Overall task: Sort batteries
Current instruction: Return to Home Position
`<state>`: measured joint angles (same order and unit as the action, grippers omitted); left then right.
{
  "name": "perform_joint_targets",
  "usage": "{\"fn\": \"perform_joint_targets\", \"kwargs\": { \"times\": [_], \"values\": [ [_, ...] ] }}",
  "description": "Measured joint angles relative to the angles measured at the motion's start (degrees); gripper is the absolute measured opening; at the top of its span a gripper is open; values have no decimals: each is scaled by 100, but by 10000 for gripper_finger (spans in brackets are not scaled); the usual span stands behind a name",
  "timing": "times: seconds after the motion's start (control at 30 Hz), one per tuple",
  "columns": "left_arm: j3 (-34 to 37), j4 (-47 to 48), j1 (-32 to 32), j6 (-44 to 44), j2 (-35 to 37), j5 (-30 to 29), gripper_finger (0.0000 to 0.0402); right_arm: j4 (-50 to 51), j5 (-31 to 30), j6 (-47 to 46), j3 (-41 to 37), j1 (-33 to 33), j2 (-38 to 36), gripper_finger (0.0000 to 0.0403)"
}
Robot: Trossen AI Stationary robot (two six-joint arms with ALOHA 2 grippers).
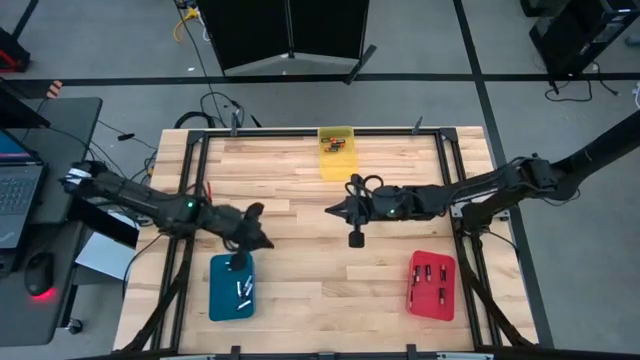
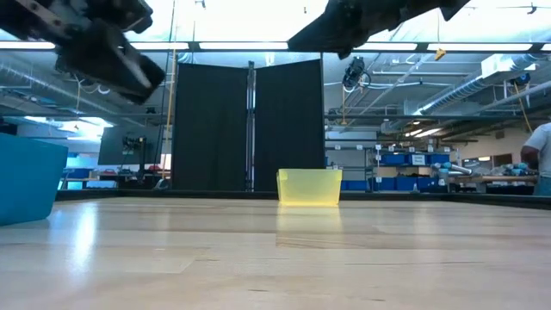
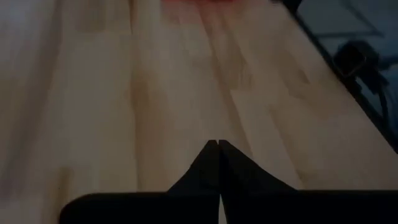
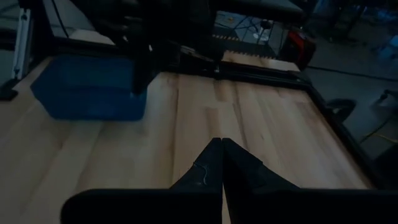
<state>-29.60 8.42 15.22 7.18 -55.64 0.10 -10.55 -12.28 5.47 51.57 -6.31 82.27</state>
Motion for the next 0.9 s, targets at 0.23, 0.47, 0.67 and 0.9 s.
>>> {"fn": "perform_joint_targets", "kwargs": {
  "times": [0.23,0.47,0.67,0.9],
  "values": [
    [563,-1418,-929,-702,38,696,1,-54,588,223,-322,273,-416,7],
    [801,-1732,-1427,-1104,235,695,5,-211,794,147,-961,626,-747,7],
    [1372,-2287,-1683,-1152,734,690,6,-800,1121,72,-1770,753,-1375,7],
    [1759,-2351,-1859,-1151,1604,710,7,-1062,1205,-76,-2720,1038,-2345,7]
  ]
}}
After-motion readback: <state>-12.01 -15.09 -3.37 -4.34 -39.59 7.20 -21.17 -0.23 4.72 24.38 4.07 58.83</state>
